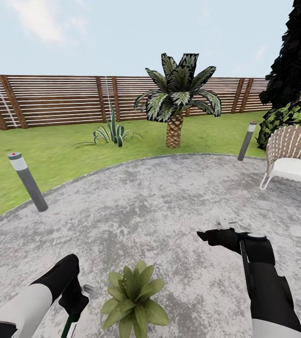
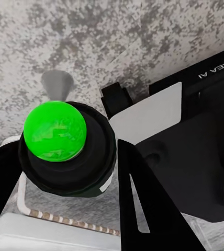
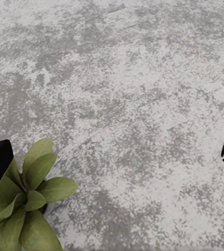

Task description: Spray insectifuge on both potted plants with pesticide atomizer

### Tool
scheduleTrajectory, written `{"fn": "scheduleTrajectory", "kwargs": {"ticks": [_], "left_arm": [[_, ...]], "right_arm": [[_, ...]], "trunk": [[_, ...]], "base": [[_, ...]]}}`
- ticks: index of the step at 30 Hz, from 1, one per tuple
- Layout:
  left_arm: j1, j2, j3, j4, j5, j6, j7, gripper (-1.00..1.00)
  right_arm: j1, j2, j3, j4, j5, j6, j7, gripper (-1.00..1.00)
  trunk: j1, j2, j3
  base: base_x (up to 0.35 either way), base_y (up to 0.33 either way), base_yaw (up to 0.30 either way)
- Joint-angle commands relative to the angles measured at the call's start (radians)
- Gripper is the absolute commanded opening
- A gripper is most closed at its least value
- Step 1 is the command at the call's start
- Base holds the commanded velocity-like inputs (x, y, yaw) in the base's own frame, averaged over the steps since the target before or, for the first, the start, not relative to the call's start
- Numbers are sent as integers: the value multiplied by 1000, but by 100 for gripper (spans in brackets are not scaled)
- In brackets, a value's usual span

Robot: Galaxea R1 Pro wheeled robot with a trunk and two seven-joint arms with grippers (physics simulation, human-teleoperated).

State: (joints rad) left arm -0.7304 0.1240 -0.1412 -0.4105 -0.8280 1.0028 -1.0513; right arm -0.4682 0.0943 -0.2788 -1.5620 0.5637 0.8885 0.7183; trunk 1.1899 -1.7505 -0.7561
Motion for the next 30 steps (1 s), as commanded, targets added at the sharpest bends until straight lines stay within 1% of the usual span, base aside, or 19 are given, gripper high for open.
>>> {"fn": "scheduleTrajectory", "kwargs": {"ticks": [1, 12, 22, 26, 30], "left_arm": [[0, -1, -3, -2, -8, 5, -10, -100], [-1, -1, -1, -2, -8, 5, -10, -100], [-3, -3, -3, -2, -8, 6, -10, -100], [-4, -3, -2, -2, -8, 7, -10, -100], [-4, -3, -3, -2, -8, 7, -10, -100]], "right_arm": [[-1, 1, -2, -1, 10, 2, 10, 100], [-1, 2, -3, -1, 10, 1, 10, 100], [-1, 2, -2, -1, 10, 1, 10, 100], [-1, 2, -3, -1, 10, 2, 10, 100], [-1, 2, 4, -2, 10, 3, 10, 100]], "trunk": [[0, 0, -1], [0, 0, -1], [0, 0, -1], [0, 0, 1], [0, 0, 2]], "base": [[8, 5, -45], [127, 109, -9], [16, 11, -5], [0, 0, -141], [0, 0, -51]]}}
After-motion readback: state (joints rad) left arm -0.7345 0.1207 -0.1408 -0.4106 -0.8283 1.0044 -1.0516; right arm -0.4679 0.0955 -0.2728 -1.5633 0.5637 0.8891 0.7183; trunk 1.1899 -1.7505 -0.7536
